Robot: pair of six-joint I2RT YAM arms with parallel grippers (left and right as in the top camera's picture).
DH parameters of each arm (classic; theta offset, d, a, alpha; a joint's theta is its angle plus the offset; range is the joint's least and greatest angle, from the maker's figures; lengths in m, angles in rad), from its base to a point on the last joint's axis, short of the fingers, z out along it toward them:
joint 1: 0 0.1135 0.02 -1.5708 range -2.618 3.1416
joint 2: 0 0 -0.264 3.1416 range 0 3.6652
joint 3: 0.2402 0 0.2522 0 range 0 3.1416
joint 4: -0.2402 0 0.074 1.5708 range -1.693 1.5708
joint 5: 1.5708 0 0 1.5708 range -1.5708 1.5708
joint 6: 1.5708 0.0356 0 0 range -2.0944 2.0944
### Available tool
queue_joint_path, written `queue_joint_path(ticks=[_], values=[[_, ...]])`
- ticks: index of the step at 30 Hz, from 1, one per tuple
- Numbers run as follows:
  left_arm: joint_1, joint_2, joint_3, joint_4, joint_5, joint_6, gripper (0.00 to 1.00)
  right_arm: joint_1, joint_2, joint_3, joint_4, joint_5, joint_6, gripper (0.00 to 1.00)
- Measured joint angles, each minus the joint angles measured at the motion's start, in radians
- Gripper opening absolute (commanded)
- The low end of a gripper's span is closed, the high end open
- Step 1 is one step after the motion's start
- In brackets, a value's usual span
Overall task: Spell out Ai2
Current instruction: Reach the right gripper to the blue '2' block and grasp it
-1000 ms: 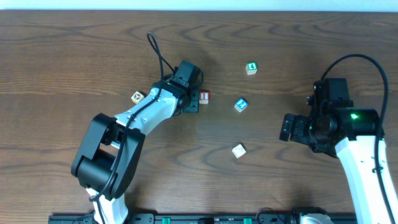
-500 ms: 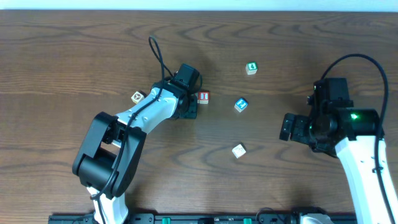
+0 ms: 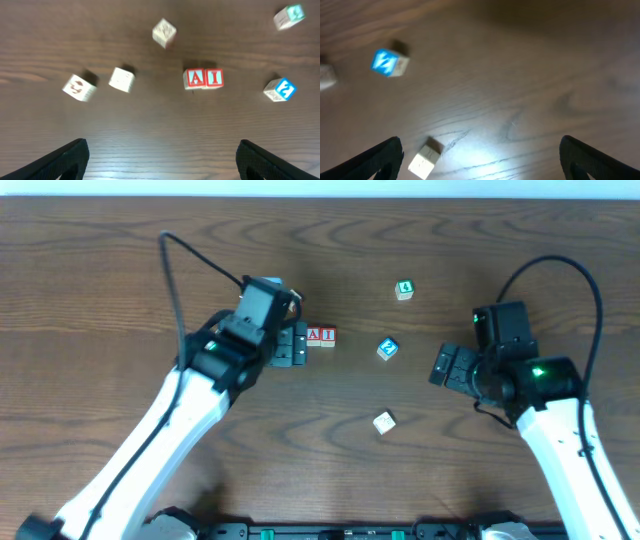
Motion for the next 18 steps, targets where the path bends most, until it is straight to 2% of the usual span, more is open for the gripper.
queue_joint_path(ticks=[5,10,18], values=[[0.000,-0.086,0.000,-0.028,-0.085,0.064,0.95,0.028,0.096,-0.123,0.205,-0.031,0.262,0.93],[0.001,-0.132,0.000,-0.102,-0.147,0.150,0.95,0.105,0.293,-0.100,0.289,-0.065,0.424,0.93],[0.007,-0.133,0.000,-0.122,-0.232,0.183,0.95,0.159,0.459,0.018,0.393,-0.083,0.533,0.88]])
